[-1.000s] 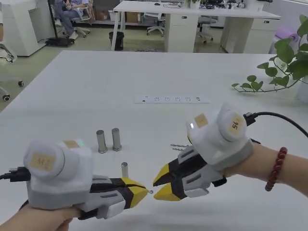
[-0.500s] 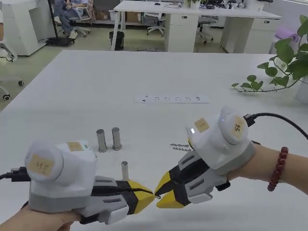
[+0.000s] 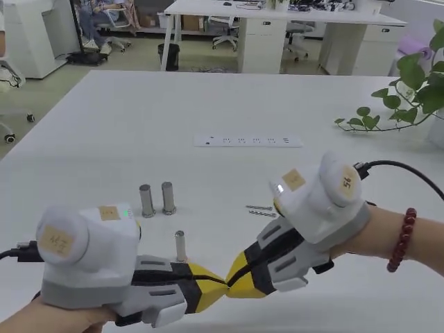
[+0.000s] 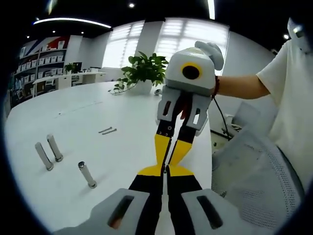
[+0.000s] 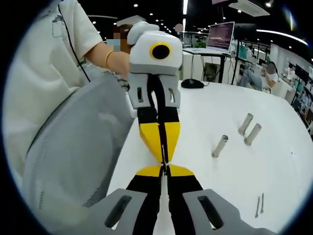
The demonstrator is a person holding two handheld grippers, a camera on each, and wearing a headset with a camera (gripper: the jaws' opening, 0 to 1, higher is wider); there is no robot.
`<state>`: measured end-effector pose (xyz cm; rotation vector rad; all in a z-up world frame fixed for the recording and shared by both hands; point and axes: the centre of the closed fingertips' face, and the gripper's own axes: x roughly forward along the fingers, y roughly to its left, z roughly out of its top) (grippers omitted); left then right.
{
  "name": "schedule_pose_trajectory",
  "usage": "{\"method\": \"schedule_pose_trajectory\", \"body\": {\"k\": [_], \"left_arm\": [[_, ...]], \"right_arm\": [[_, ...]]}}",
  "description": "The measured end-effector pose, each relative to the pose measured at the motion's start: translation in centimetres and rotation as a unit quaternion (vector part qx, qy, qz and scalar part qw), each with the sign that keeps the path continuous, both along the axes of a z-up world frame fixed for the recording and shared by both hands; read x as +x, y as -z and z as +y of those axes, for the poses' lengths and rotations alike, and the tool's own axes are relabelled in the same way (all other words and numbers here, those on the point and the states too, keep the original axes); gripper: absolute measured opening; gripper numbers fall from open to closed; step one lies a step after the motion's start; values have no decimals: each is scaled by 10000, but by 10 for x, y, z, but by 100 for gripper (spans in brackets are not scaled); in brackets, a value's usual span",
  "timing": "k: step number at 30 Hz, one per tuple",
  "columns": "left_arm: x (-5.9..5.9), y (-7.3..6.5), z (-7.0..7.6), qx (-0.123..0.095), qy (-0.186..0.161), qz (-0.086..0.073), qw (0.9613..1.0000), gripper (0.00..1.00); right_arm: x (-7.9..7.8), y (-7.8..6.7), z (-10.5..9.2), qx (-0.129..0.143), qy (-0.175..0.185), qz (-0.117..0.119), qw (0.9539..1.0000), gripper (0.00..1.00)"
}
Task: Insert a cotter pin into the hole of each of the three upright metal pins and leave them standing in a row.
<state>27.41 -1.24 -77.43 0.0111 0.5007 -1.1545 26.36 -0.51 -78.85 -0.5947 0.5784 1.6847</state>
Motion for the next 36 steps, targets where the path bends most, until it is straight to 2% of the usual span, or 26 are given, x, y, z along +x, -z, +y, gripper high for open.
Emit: {"method": "schedule_pose_trajectory", "body": {"k": [8,17,19,25,30,32,36], "left_arm": [[1,-1,0,-31,30,-33,10000,0],[5,2,0,64,-101,-121,9999,1],[5,5,1,141,-137,-147,9997,2],[12,9,7,231,-357,-276,9987,11],[15,10,13,247,-513,-339,9978,13],[20,12,20,307,-662,-401,9965,14],[29,11,30,282,-981,-509,9935,14]], "right_arm": [[0,0,0,-45,-83,-95,9999,3],[5,4,1,-308,-187,-492,9981,2],[8,5,0,-389,-196,-607,9972,2],[15,9,-2,-663,-193,-798,9944,2],[23,13,-3,-906,-103,-833,9923,2],[27,14,-3,-960,-53,-840,9918,2],[35,14,-1,-1051,17,-955,9899,2]]}}
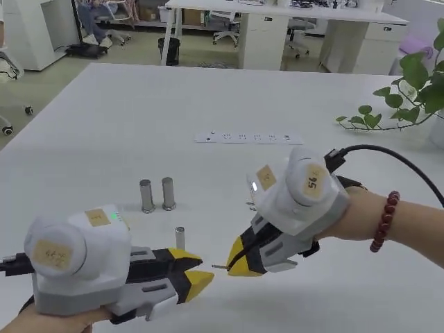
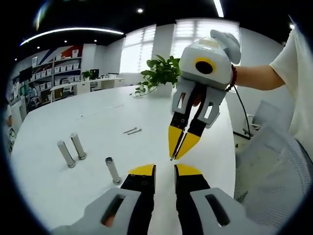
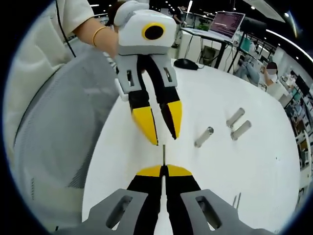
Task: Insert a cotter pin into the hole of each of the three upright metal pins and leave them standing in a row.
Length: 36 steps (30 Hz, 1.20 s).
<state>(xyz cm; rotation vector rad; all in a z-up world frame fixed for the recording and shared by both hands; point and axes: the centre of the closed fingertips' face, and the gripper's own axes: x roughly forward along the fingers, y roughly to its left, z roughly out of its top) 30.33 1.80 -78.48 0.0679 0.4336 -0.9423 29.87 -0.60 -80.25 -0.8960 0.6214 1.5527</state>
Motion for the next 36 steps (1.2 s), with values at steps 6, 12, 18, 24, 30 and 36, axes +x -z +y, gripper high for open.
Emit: {"method": "schedule_pose_trajectory", "body": {"k": [6,12,18,24,30,36], "left_arm": [[8,2,13,135,-302,-74,9994,15],[19,2,25,193,-635,-208,9976,17],[34,9,39,308,-1047,-222,9938,20],[46,20,46,338,-1169,-113,9925,22],[55,29,46,478,-1149,-104,9922,22],[62,34,42,507,-1148,-117,9920,20]], "right_arm": [[14,1,4,-96,64,-284,9995,2],[23,4,8,-170,141,-355,9991,2],[33,7,11,-317,159,-475,9982,2],[42,10,13,-468,185,-628,9968,2],[51,13,16,-577,290,-599,9961,2],[59,15,20,-646,398,-568,9955,2]]}}
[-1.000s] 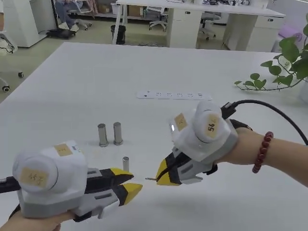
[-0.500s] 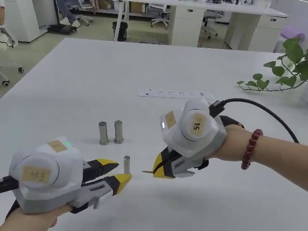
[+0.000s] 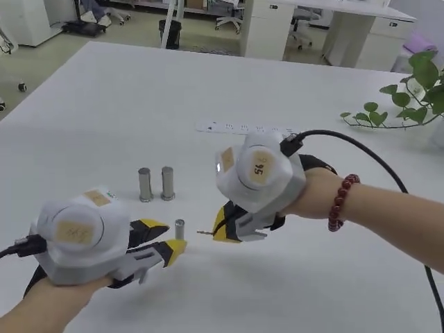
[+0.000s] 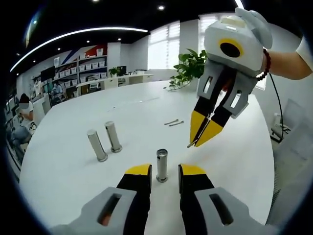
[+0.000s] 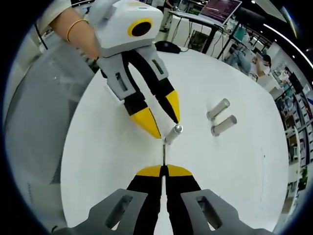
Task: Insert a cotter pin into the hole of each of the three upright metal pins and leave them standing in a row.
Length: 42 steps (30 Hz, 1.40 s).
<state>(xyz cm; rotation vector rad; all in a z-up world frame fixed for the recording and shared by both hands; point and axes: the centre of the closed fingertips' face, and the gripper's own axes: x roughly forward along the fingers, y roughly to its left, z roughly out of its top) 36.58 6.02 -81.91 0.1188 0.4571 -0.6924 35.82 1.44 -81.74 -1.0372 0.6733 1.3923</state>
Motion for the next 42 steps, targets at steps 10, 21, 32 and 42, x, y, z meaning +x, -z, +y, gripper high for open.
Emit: {"method": "schedule_pose_trajectory", "body": {"k": [10,21,32,42], "left_arm": [[8,8,-2,4,-15,52,10000,16],[13,11,-6,-189,-79,149,9997,11],[14,13,-5,-207,-101,133,9996,8],[14,12,-5,-252,-141,112,9995,8]], "right_arm": [[10,4,7,2,106,16,9999,2],[15,10,11,-12,184,90,9998,3],[15,10,17,1,170,110,9998,3],[14,12,17,-271,26,15,9996,3]]}}
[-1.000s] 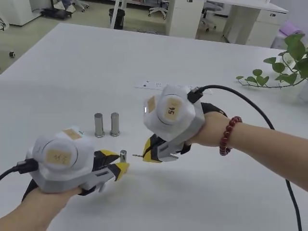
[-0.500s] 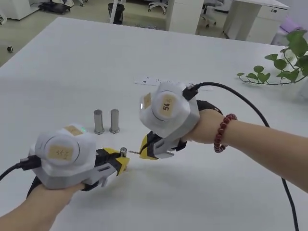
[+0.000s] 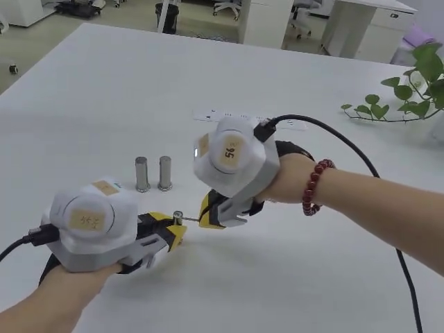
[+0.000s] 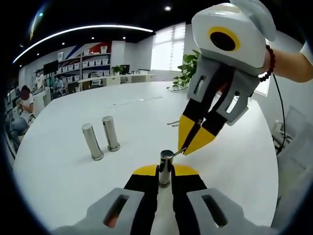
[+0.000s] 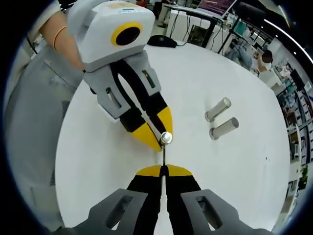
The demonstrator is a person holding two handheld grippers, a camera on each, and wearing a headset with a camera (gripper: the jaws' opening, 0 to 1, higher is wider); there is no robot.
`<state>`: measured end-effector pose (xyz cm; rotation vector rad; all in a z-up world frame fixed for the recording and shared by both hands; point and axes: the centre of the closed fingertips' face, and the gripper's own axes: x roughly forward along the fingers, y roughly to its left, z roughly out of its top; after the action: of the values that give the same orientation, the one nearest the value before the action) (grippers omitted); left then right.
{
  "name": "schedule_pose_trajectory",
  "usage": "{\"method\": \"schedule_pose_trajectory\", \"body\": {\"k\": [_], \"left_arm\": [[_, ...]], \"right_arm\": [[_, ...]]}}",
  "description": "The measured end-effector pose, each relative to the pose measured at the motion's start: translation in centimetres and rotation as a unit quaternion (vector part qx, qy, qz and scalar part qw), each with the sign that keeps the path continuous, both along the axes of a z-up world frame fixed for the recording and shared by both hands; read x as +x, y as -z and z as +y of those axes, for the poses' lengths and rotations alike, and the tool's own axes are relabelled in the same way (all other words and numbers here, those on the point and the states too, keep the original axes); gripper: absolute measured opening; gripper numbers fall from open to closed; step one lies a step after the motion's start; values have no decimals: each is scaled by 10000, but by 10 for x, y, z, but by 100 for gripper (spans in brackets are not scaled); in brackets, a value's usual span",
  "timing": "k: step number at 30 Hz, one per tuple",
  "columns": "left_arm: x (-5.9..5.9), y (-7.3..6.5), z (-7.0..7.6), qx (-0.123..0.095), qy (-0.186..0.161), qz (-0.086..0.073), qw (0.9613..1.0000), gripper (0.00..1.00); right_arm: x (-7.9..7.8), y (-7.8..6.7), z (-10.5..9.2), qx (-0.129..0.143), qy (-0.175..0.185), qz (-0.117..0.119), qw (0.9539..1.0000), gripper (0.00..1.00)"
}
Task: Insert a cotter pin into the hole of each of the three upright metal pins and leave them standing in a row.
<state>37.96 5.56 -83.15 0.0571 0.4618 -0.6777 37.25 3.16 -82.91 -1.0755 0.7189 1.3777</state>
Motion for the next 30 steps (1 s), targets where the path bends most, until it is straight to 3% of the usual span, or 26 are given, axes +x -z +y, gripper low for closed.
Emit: {"method": "schedule_pose_trajectory", "body": {"k": [11,20,30], "left_arm": [[-1,0,-1,2,-3,-4,10000,8],[-1,0,-3,4,20,-52,10000,7],[0,0,-3,15,51,-57,10000,7]], "right_arm": [[-1,-4,3,94,59,60,9999,3],[0,-6,2,-350,-96,-92,9993,3],[-1,-7,5,-465,-102,8,9989,3]]}}
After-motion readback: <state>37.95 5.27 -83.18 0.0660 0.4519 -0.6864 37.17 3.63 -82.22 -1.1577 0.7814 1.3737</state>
